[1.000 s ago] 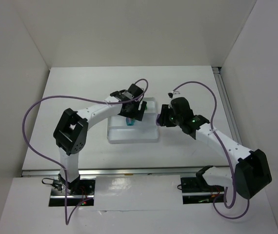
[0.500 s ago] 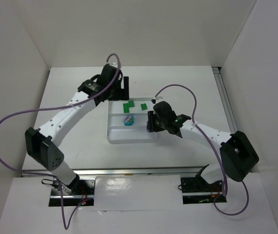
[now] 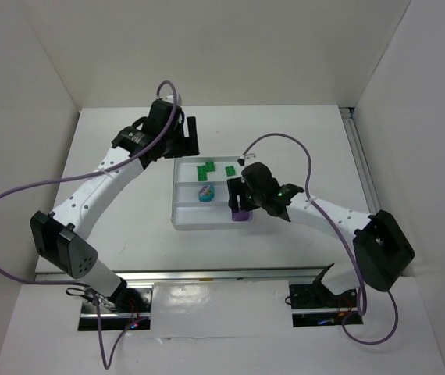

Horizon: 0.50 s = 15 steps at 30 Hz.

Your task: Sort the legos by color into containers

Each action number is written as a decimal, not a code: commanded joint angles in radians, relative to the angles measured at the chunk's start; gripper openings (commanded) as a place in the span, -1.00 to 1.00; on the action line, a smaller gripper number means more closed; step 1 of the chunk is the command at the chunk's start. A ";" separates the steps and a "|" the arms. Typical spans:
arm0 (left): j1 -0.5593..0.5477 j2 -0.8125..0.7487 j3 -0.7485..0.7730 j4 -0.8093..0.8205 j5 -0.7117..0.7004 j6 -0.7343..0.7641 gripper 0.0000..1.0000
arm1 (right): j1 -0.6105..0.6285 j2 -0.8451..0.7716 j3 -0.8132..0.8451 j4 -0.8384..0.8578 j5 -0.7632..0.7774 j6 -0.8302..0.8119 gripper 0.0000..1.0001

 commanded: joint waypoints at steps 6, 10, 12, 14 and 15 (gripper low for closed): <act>0.024 -0.004 0.010 0.012 -0.034 0.008 0.88 | -0.054 -0.115 0.097 -0.202 0.700 0.246 1.00; 0.095 -0.013 -0.010 0.012 -0.034 -0.002 0.88 | -0.215 -0.020 0.192 -0.316 0.780 0.352 1.00; 0.153 -0.024 -0.039 0.012 -0.001 -0.002 0.88 | -0.242 0.063 0.261 -0.363 0.763 0.352 1.00; 0.193 -0.039 -0.067 0.012 0.000 -0.002 0.91 | -0.252 0.120 0.307 -0.409 0.764 0.380 1.00; 0.237 -0.052 -0.079 0.012 0.000 -0.002 0.91 | -0.252 0.161 0.321 -0.444 0.779 0.407 1.00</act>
